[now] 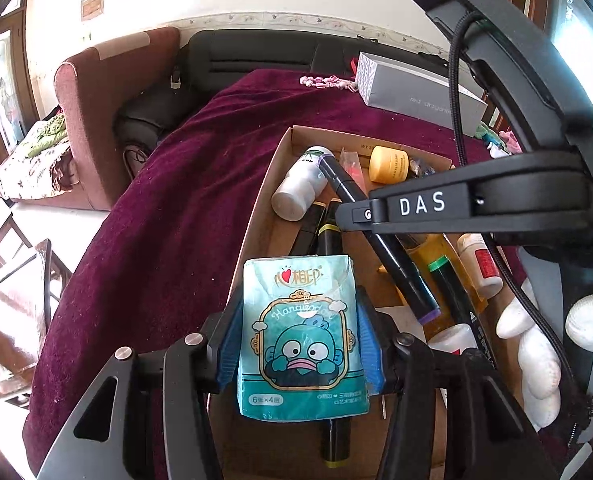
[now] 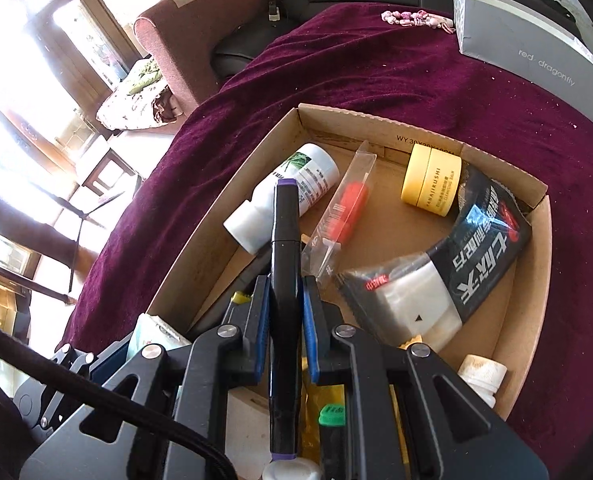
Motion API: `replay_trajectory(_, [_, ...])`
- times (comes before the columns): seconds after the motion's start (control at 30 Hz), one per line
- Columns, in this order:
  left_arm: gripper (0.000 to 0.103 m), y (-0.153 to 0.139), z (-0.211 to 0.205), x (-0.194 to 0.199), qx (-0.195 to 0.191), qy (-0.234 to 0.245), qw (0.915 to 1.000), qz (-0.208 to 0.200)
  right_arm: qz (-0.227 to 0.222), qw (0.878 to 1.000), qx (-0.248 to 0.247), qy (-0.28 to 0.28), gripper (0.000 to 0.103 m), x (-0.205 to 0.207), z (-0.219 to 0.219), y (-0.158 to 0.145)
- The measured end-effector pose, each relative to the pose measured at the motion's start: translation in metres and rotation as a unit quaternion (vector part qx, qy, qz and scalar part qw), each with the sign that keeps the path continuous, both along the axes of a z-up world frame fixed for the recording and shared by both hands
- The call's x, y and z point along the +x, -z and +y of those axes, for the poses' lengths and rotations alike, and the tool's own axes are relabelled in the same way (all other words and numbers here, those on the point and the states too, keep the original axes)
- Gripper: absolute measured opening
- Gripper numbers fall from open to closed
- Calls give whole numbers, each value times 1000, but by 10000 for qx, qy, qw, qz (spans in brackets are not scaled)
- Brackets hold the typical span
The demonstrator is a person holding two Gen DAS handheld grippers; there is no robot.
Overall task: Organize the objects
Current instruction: 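Lower the packet and marker into the box and open both grippers, then move both open grippers back toward the remaining black marker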
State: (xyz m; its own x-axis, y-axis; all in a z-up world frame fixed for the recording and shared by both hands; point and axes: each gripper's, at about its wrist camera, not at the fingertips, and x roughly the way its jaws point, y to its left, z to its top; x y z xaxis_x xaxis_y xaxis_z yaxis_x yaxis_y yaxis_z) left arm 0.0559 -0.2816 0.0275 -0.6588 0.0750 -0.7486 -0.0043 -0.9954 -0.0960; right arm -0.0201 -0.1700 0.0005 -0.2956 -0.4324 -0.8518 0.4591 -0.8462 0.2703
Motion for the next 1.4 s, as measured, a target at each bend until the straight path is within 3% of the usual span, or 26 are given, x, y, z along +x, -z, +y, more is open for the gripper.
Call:
replay_trajectory(0.13, [51, -1, 1, -1, 85, 11, 10000, -1, -17, 9999, -96, 24, 14, -3, 1, 0])
replay_trajectory(0.33, [61, -1, 6, -2, 90, 35, 9999, -32, 78, 9997, -247, -37, 26, 0, 0, -7])
replay_trajectory(0.4, [62, -1, 7, -2, 89, 12, 9999, -59, 191, 9992, -352, -22, 31, 2, 2, -13])
replay_trajectory(0.47, [63, -1, 7, -2, 97, -4, 9999, -77, 292, 9985, -465, 23, 48, 5, 6, -21])
replay_trajectory(0.53, [64, -1, 9, -2, 85, -15, 9999, -103, 397, 9974, -596, 89, 55, 7, 11, -30])
replay_trajectory(0.67, [66, -4, 14, -1, -46, -73, 9999, -120, 535, 9959, -716, 117, 56, 14, 20, -43])
replay_trajectory(0.93, [72, -27, 27, 15, -293, -131, 9992, 217, 663, 9929, -952, 264, 58, 26, 51, -55])
replay_trajectory(1.13, [72, -41, 42, 21, -453, -149, 9982, 370, 909, 9902, -983, 397, 67, 47, 81, -62])
replay_trajectory(1.4, [80, -64, 77, 36, -920, -236, 9932, 676, 1152, 9872, -946, 571, 69, 70, 125, -63])
